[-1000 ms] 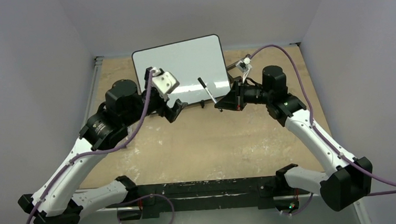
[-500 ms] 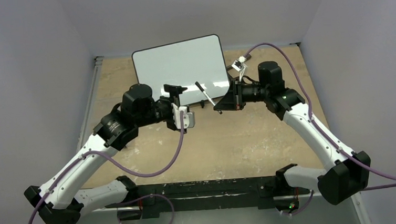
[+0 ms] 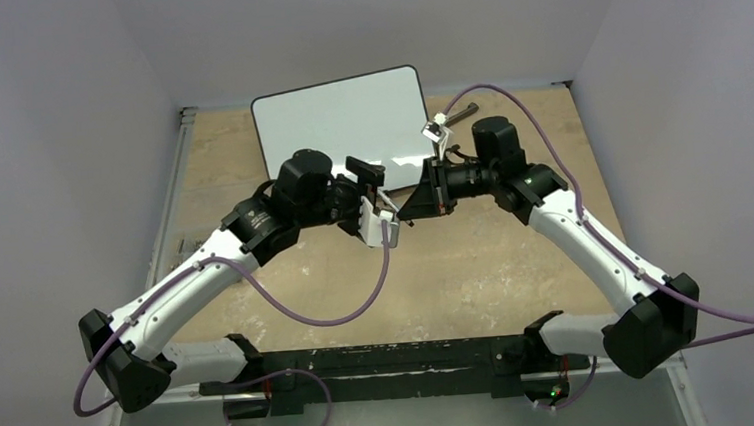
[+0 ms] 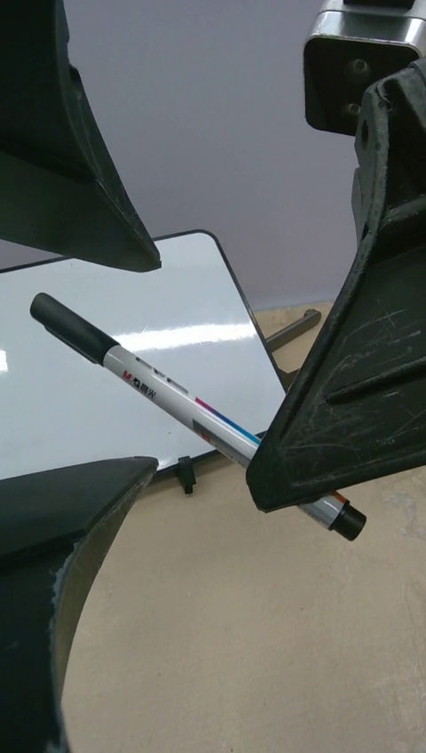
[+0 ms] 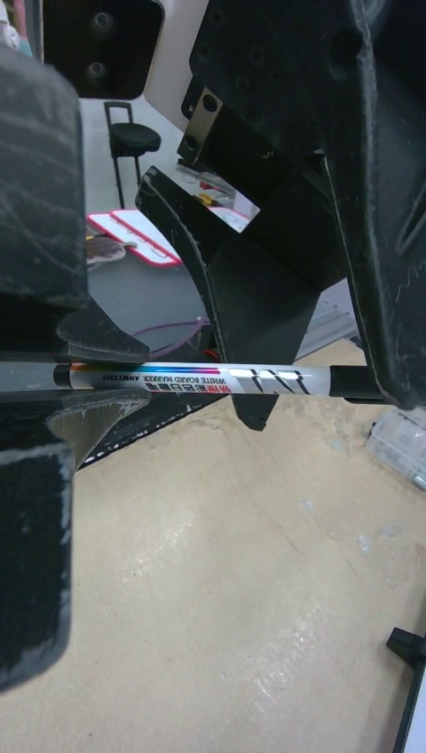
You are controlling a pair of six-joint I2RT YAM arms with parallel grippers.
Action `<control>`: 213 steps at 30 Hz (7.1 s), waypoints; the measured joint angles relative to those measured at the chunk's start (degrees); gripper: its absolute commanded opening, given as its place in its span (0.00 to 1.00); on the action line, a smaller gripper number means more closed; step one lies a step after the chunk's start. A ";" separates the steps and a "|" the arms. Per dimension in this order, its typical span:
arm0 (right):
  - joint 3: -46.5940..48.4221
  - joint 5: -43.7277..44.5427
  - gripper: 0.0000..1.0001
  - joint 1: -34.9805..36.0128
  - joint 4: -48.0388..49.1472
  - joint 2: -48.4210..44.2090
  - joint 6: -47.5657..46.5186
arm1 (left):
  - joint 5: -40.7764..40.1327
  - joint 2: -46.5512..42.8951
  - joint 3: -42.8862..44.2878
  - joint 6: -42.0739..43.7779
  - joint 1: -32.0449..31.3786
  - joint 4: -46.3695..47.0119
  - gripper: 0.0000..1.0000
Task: Write a sentence on the whiteboard
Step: Pass from the right arm to the left, then open the pen cap from the whiteboard marker, then place the pen cap at the center of the board.
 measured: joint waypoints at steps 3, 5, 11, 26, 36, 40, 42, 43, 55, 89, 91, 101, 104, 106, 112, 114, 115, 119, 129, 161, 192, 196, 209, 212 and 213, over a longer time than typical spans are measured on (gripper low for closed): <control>0.46 0.00 0.00 0.72 -1.29 0.68 -0.90 | -0.31 1.27 0.48 0.94 0.00 0.22 0.58; 0.52 0.02 0.00 0.85 -2.19 0.92 -1.46 | -0.59 1.88 0.63 1.38 0.00 0.37 0.45; 1.84 0.57 0.00 0.90 -3.87 1.01 -2.71 | -1.77 2.32 0.63 2.62 0.00 -1.90 0.00; 4.94 6.67 0.77 1.05 -3.78 0.09 -2.23 | -5.05 -0.37 -1.51 -0.72 -0.35 -4.33 0.00; 4.79 15.19 0.72 1.05 4.55 -6.29 4.15 | -5.86 -0.17 0.35 -16.81 -0.35 -4.46 0.00; 4.15 15.82 0.70 1.05 6.29 -5.70 5.68 | -6.05 0.79 1.86 -22.93 -0.37 -4.26 0.00; 4.09 16.06 0.68 1.05 6.49 -5.18 6.10 | -6.32 1.55 2.86 -25.00 -0.42 -4.22 0.00; 4.09 16.41 0.67 1.05 6.49 -4.81 6.21 | -6.64 2.12 3.65 -26.36 -0.55 -4.13 0.00; 4.09 17.20 0.41 1.44 6.43 -1.38 6.82 | -9.14 5.49 7.52 -31.76 -2.54 -2.91 0.00; 4.11 17.22 0.16 3.98 5.20 1.86 6.54 | -12.72 7.48 7.69 -24.17 -4.48 -4.46 0.00; 4.11 17.18 0.17 4.00 5.27 1.92 6.54 | -12.87 7.48 7.69 -24.17 -4.50 -4.50 0.00; 4.11 17.00 0.17 4.09 5.49 2.54 6.49 | -13.57 7.91 7.69 -23.56 -4.50 -4.72 0.00; 4.11 16.81 0.14 4.09 5.51 2.54 6.51 | -13.60 7.91 7.69 -23.23 -4.50 -4.72 0.00; 4.11 16.76 0.09 4.09 5.57 2.54 6.49 | -13.62 7.91 7.72 -23.21 -4.50 -4.72 0.00; 4.11 16.61 0.00 4.09 5.60 2.54 6.47 | -13.75 7.91 7.72 -23.21 -4.50 -4.72 0.08; 4.11 16.63 0.00 4.09 5.62 2.54 6.47 | -13.77 7.91 7.72 -23.21 -4.50 -4.72 0.23; 4.11 16.65 0.00 4.09 5.62 2.54 6.47 | -13.84 7.91 7.72 -23.17 -4.50 -4.72 0.32; 4.11 16.74 0.00 4.98 5.64 2.54 6.49 | -14.40 7.80 7.72 -22.91 -4.94 -4.07 0.57; 4.11 17.03 0.00 5.64 5.64 2.36 6.47 | -15.82 -2.47 2.08 -23.30 -3.56 -4.83 0.68; 3.23 14.21 0.00 5.57 6.95 -0.31 5.09 | 0.63 -0.02 2.93 -32.85 3.21 -7.54 0.00; 5.03 17.27 0.00 5.14 1.81 -0.46 6.08 | 0.61 -4.57 -8.68 -29.24 4.37 8.20 0.00; 5.03 17.25 0.00 5.07 1.44 -0.46 5.90 | 2.14 -5.09 -9.90 -29.38 5.11 9.68 0.00; 5.03 15.96 0.00 1.25 -2.75 -3.61 5.03 | -3.10 -4.48 -11.63 -30.88 12.79 6.34 0.00; 5.09 15.23 0.00 0.85 -4.13 -5.53 4.55 | -6.58 -3.76 -11.65 -31.67 14.21 4.48 0.00; 5.11 15.15 0.00 0.81 -4.48 -5.86 4.42 | -7.28 -3.76 -11.67 -31.87 14.21 4.17 0.00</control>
